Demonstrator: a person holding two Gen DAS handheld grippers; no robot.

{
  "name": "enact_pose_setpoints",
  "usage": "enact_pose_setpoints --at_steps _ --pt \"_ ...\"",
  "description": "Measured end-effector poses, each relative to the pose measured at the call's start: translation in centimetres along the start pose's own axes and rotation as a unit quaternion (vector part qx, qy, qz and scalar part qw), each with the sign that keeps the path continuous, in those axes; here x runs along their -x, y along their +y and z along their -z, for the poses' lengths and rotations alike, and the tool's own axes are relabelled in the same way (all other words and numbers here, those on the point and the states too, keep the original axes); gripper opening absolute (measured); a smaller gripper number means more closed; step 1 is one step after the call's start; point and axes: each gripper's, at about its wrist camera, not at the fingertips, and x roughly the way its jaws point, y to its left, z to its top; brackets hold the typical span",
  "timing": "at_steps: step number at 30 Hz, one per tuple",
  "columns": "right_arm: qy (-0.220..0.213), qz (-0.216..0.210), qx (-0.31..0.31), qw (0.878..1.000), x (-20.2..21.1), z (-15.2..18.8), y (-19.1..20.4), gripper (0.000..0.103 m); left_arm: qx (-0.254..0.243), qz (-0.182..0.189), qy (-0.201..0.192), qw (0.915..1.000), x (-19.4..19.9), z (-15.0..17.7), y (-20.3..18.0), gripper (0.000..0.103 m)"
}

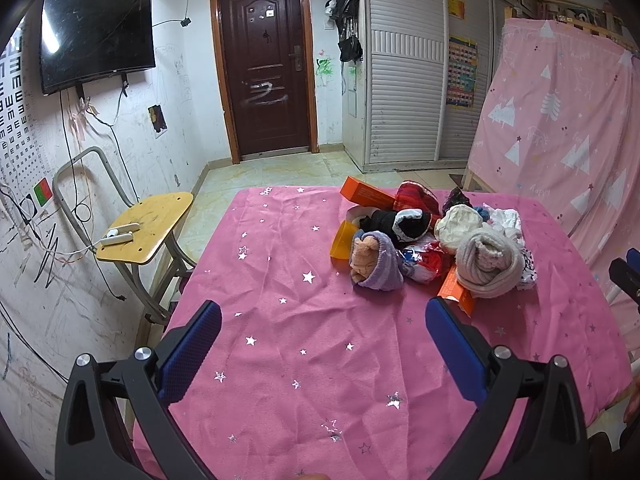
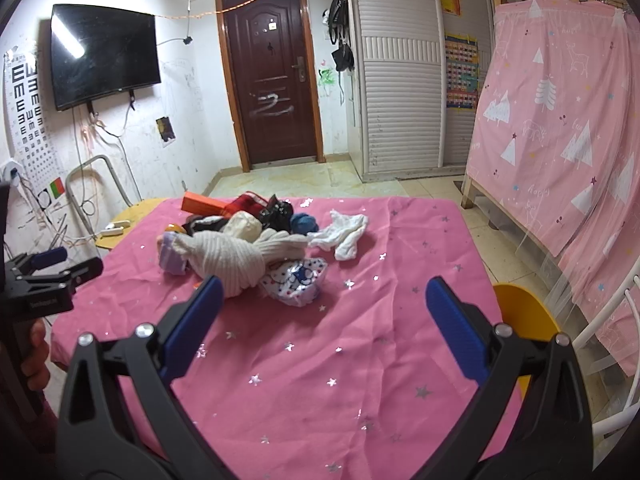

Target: Collect trash

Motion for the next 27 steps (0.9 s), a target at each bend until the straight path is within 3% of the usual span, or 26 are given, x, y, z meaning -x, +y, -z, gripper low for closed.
enact_pose_setpoints --at_steps 27 --pt "0.0 -0.001 0.0 1.0 -0.39 0.14 -0.09 0.097 -0.002 -0.004 -0.001 1.0 0.14 0.25 0.03 0.094"
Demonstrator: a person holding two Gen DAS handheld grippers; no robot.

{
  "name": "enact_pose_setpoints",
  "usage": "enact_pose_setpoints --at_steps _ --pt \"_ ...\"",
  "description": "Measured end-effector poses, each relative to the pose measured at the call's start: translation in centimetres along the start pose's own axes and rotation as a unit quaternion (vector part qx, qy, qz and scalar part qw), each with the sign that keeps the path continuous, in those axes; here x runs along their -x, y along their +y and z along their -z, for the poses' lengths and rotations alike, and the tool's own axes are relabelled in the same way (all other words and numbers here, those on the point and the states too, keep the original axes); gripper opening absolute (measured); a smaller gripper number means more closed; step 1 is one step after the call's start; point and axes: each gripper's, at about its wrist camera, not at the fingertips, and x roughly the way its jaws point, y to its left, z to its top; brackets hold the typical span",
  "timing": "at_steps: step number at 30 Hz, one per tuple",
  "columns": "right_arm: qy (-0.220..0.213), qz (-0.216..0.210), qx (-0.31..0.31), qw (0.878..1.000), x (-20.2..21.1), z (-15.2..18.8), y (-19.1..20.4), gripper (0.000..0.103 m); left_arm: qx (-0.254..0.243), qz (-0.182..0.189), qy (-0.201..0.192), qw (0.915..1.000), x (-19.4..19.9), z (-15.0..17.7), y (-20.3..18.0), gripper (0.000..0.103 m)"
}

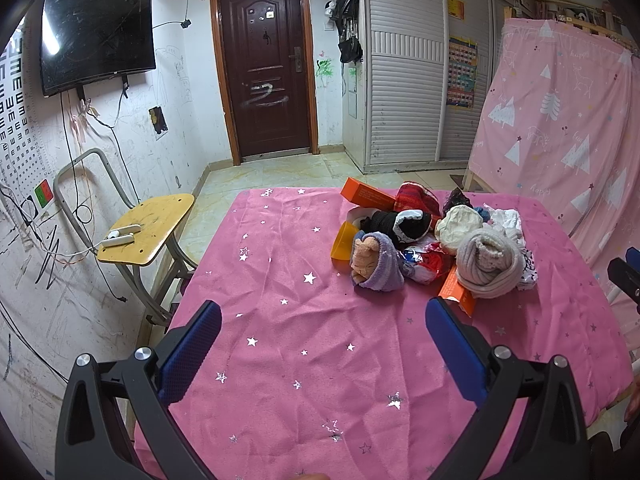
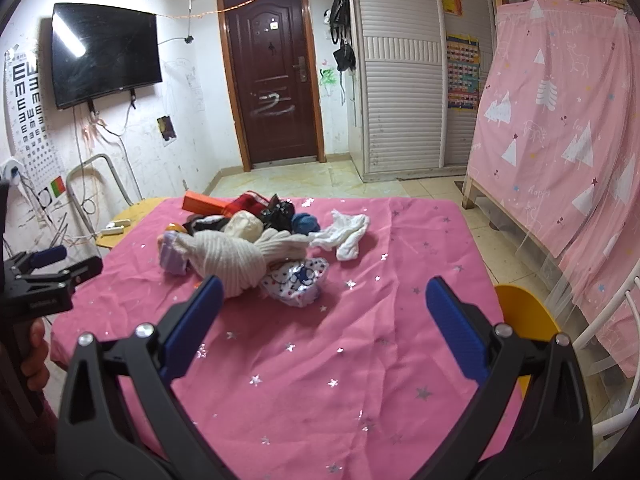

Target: Collect trash

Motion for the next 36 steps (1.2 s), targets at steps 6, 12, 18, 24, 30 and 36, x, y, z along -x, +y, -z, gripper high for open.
enact_pose_setpoints --at_steps 6,12,18,24,30,36 --pt "0.007 -0.004 -0.001 1.0 -0.7 -0.1 0.0 0.097 0.0 -0.003 0.01 0.9999 -0.8 0.0 -0.5 0.094" --pt "0.023 -0.025 -0.003 0.999 -3.2 -0.2 -0.5 0.097 0.0 0.0 0.023 0.9997 -2.4 -0.1 -0.7 0.094" --pt "0.04 -0.073 0.02 0.996 -4.9 -0.1 0.2 0.097 -0.002 0.048 0.034 0.9982 -3.3 -1.3 -1.2 0.094" --pt "0.036 -0.11 0.045 0.992 -5.4 -1.2 1.4 0.097 0.0 0.058 0.048 0.9971 -5.2 -3.1 -2.2 0.078" --pt "0.053 -0.147 0.068 0.985 -6.9 -2.0 2.7 0.079 0.002 0.064 0.077 0.995 -8.5 -4.2 -3.0 0.066" --pt "0.073 -0.168 0.084 0.98 -8.7 -2.5 4.2 0.077 0.0 0.073 0.098 0.9924 -11.0 -4.3 -3.7 0.064"
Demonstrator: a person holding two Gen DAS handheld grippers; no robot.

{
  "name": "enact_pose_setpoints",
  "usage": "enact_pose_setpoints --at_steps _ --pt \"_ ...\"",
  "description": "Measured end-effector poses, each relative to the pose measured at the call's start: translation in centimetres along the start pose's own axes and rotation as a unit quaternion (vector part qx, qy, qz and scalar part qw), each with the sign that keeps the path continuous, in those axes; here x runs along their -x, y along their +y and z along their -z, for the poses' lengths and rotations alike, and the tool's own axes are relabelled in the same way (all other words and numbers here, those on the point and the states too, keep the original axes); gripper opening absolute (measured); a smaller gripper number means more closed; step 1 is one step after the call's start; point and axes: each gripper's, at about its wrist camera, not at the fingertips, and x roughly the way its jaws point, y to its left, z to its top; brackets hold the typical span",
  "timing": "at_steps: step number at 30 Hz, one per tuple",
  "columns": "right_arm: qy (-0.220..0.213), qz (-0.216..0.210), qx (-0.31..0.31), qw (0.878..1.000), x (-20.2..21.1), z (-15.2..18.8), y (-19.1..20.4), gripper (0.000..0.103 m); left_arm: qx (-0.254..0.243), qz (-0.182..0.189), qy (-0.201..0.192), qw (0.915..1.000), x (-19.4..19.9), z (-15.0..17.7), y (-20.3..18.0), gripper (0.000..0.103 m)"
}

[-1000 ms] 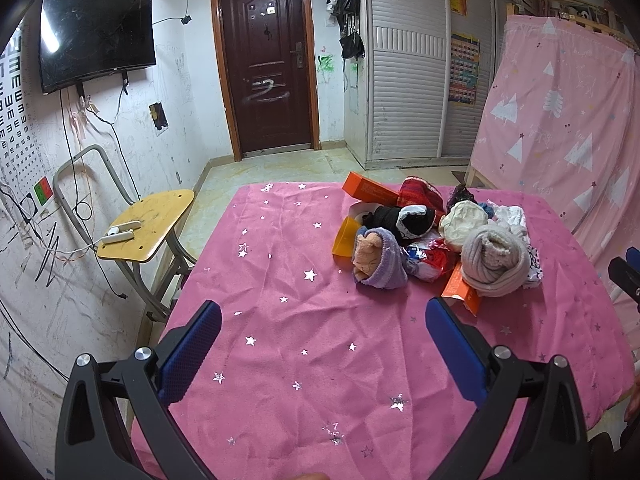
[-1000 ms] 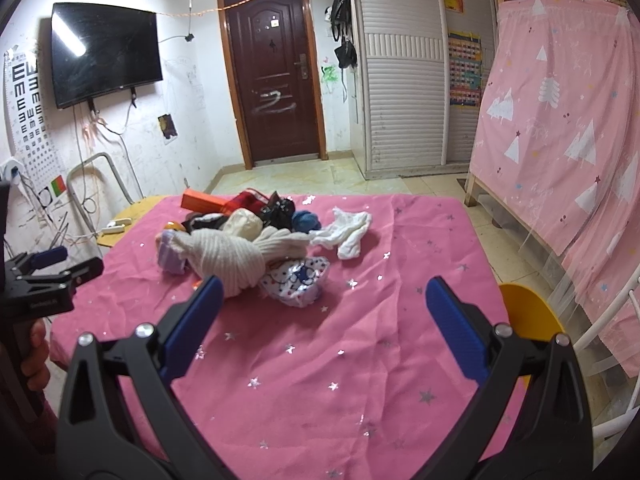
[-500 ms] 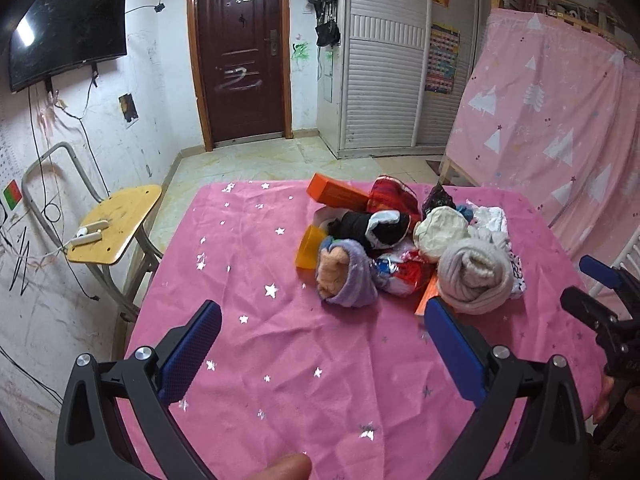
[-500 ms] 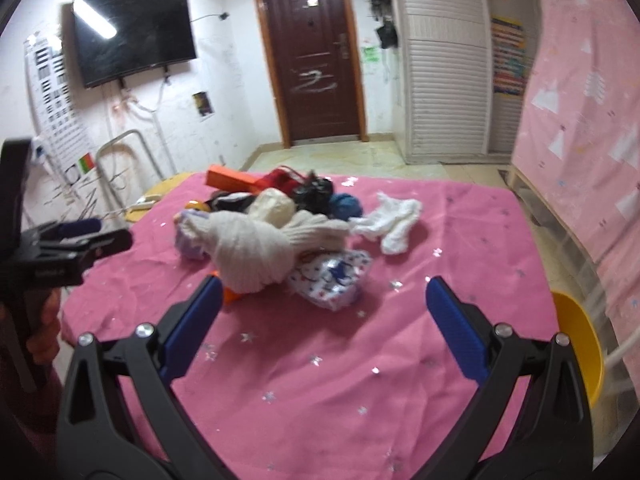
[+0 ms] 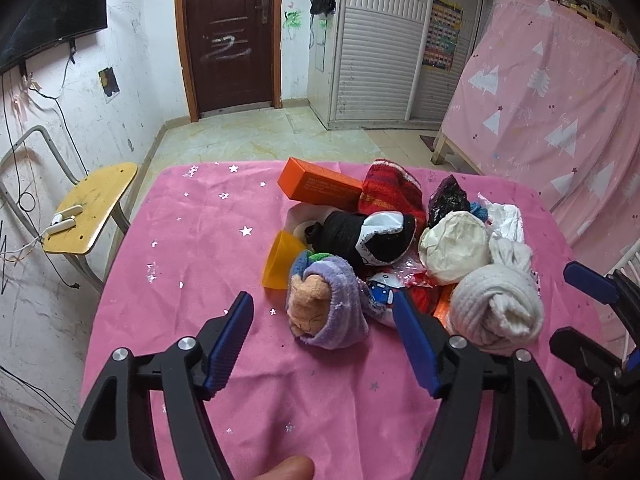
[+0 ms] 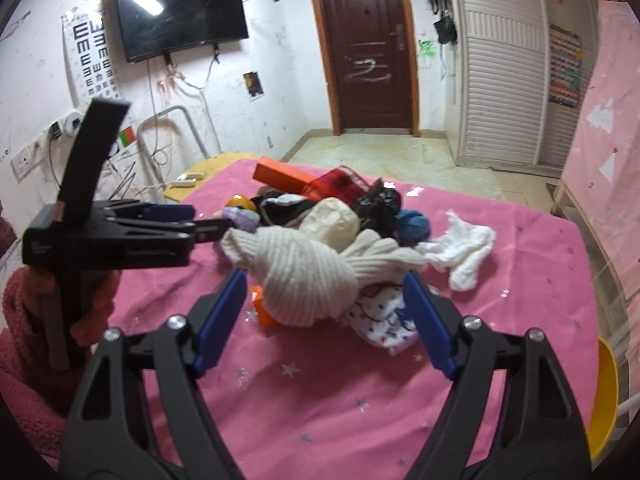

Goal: Collect trash
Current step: 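Grasp the purple sock ball with the left tool while the right tool grasps the white knit bundle, then carry the white knit bundle to the yellow bin and release it with the right tool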

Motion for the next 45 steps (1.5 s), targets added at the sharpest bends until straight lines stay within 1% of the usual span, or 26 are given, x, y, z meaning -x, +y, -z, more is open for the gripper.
enact_pose_setpoints --at_steps 3,5,6,7,10,11,13,14,16,18,19,22,24,27,32,37,42,45 --pt "0.012 -0.007 0.013 1.0 -1.0 -0.5 0.5 0.077 0.006 0.011 0.012 0.9999 -0.9 -0.1 0.2 0.064" --pt "0.019 -0.013 0.021 1.0 -1.6 -0.5 0.8 0.077 0.005 0.013 0.017 0.9998 -1.5 -0.1 0.1 0.06" --pt "0.023 -0.012 0.025 0.999 -2.0 -0.6 1.0 0.077 0.004 0.016 0.02 0.9997 -1.8 -0.1 0.0 0.056" --pt "0.025 -0.01 0.027 0.999 -2.2 -0.6 1.1 0.077 0.005 0.019 0.023 0.9995 -2.0 -0.2 0.0 0.05" --pt "0.032 -0.006 0.03 0.999 -2.8 -0.7 1.1 0.077 0.009 0.029 0.028 0.9992 -2.4 -0.3 0.0 0.035" --pt "0.034 -0.005 0.03 0.999 -2.9 -0.8 1.1 0.077 0.01 0.031 0.027 0.9991 -2.5 -0.3 -0.1 0.033" --pt "0.039 -0.001 0.032 0.999 -3.3 -0.8 1.0 0.077 0.009 0.03 0.026 0.9992 -2.5 -0.3 0.0 0.024" --pt "0.042 0.0 0.032 0.999 -3.5 -0.8 1.0 0.077 0.008 0.032 0.026 0.9991 -2.5 -0.2 -0.1 0.023" --pt "0.045 0.0 0.031 0.999 -3.7 -0.7 1.0 0.077 0.004 0.028 0.026 0.9993 -2.5 -0.1 -0.1 0.016" --pt "0.047 0.002 0.03 0.998 -4.0 -0.8 0.9 0.076 0.004 0.024 0.024 0.9994 -2.5 0.0 -0.3 0.015" --pt "0.048 0.005 0.029 0.998 -4.1 -0.8 0.8 0.066 0.005 0.023 0.023 0.9995 -2.4 0.0 -0.4 0.015" --pt "0.043 -0.003 0.02 0.999 -4.1 -0.7 0.5 0.055 0.004 0.019 0.015 0.9997 -2.0 0.0 -0.6 0.013" --pt "0.038 0.002 0.023 0.999 -3.8 -0.7 0.6 0.049 0.002 0.015 0.01 0.9998 -1.6 0.1 -0.9 0.011" --pt "0.028 0.002 0.013 1.0 -3.2 -0.7 0.2 0.047 -0.001 0.014 0.001 0.9999 -0.6 0.0 -1.2 0.011" --pt "0.002 -0.012 -0.01 1.0 -1.4 -0.8 -0.6 0.045 -0.003 0.013 -0.018 0.9998 1.4 -0.1 -1.4 0.011" --pt "-0.039 -0.03 -0.037 0.998 1.3 -1.3 -1.5 0.045 -0.004 0.009 -0.032 0.9995 3.3 -0.6 -1.7 0.011" --pt "-0.072 -0.02 -0.052 0.996 3.9 -1.5 -3.0 0.045 -0.016 0.01 -0.051 0.9985 5.2 -1.7 -3.0 0.011" --pt "-0.088 -0.005 -0.067 0.994 5.6 -1.1 -4.6 0.045 -0.023 0.025 -0.054 0.9979 6.0 -2.5 -4.5 0.011"
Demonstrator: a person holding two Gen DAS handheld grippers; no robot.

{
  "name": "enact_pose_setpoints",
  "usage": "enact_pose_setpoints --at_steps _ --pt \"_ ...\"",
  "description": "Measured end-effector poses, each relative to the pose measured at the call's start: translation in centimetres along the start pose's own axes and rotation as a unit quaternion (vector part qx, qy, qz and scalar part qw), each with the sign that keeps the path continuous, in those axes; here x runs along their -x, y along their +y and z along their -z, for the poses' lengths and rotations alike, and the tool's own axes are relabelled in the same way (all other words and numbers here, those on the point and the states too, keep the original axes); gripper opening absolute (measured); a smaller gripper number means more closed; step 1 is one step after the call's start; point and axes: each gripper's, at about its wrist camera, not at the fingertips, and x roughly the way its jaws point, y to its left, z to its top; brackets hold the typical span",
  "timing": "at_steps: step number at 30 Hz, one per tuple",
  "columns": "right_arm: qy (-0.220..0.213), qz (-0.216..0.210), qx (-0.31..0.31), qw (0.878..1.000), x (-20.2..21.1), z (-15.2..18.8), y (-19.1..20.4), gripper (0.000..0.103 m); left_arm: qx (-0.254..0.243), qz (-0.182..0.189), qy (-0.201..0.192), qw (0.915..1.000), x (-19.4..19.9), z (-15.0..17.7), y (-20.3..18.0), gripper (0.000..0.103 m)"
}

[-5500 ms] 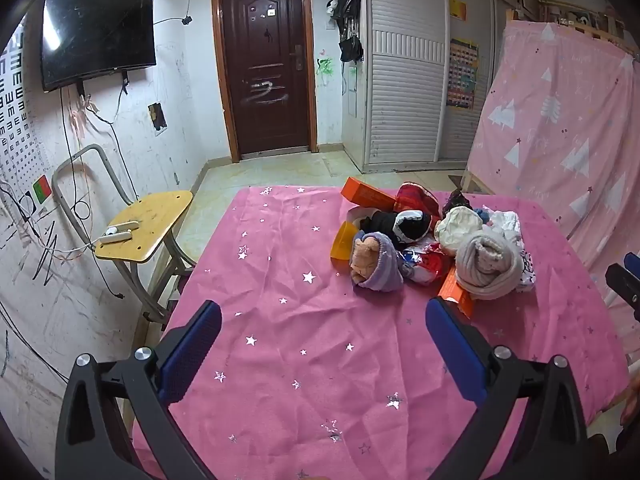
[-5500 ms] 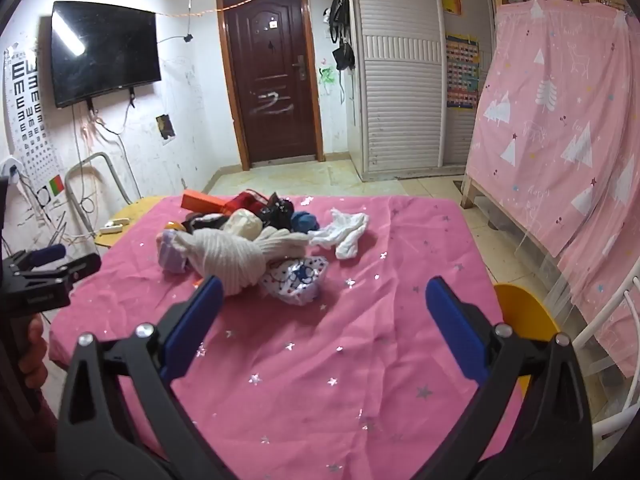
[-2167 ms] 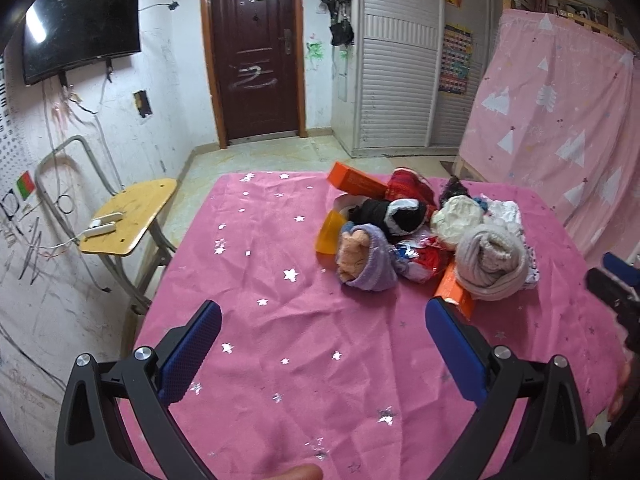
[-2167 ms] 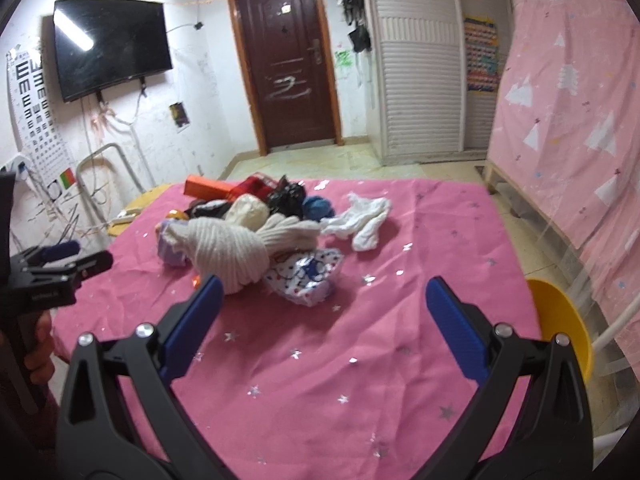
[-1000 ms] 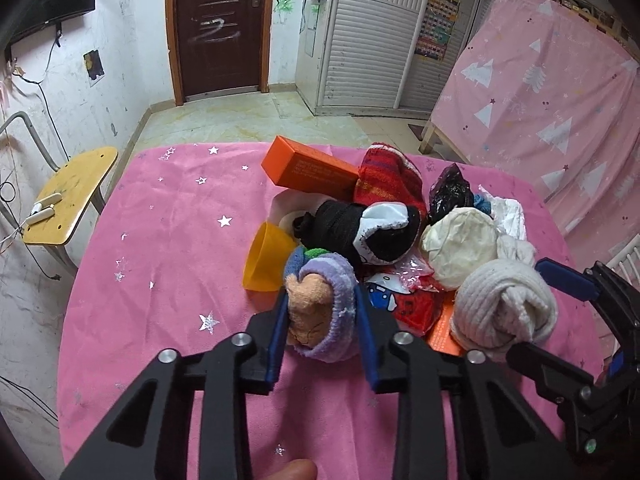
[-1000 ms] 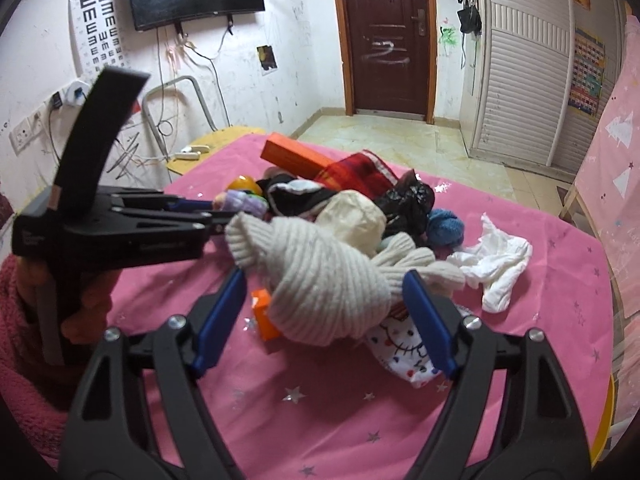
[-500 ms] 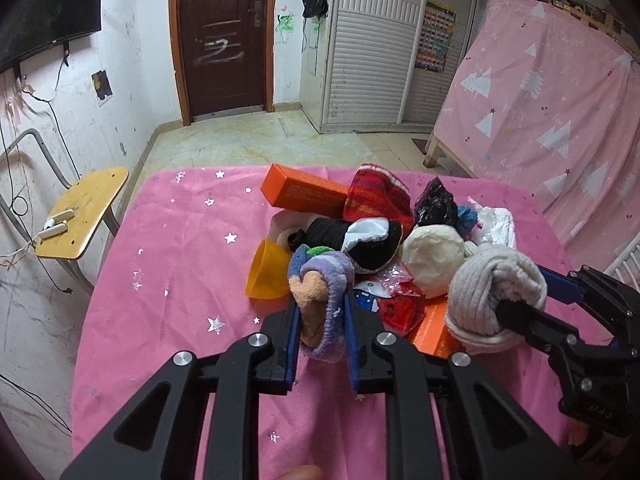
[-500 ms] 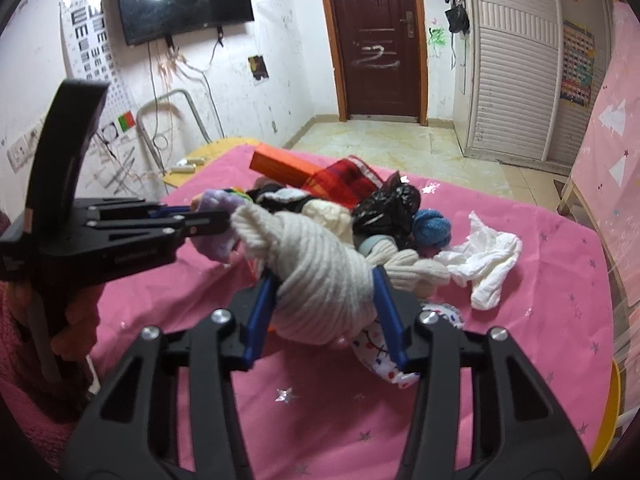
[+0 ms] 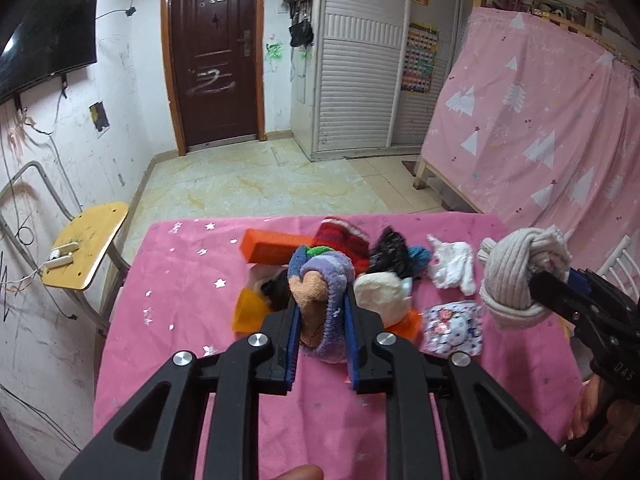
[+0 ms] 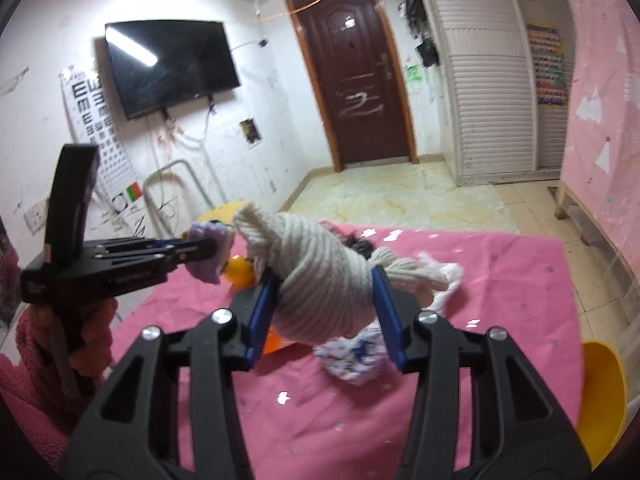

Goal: Collect trash
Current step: 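Carry the white knit bundle to the yellow bin and release it with the right tool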

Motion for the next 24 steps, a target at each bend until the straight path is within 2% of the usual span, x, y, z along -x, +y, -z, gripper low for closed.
enact_pose_setpoints --at_steps 6,12,17,24 --pt "-0.027 0.04 -0.029 0.998 3.5 0.1 -4.3 0.045 -0.02 0.052 0.004 0.9985 0.2 -1.6 -4.4 0.011" --pt "-0.035 0.101 -0.06 0.992 6.6 1.1 -9.7 0.046 -0.039 0.136 0.026 0.9896 -0.9 -2.9 -9.9 0.011" --pt "-0.03 0.147 -0.088 0.985 7.7 2.6 -14.3 0.046 -0.064 0.17 0.048 0.9822 -2.9 -2.8 -15.4 0.011" --pt "-0.012 0.18 -0.124 0.976 8.8 4.7 -19.7 0.046 -0.093 0.213 0.083 0.9691 -5.6 -2.0 -22.1 0.011"
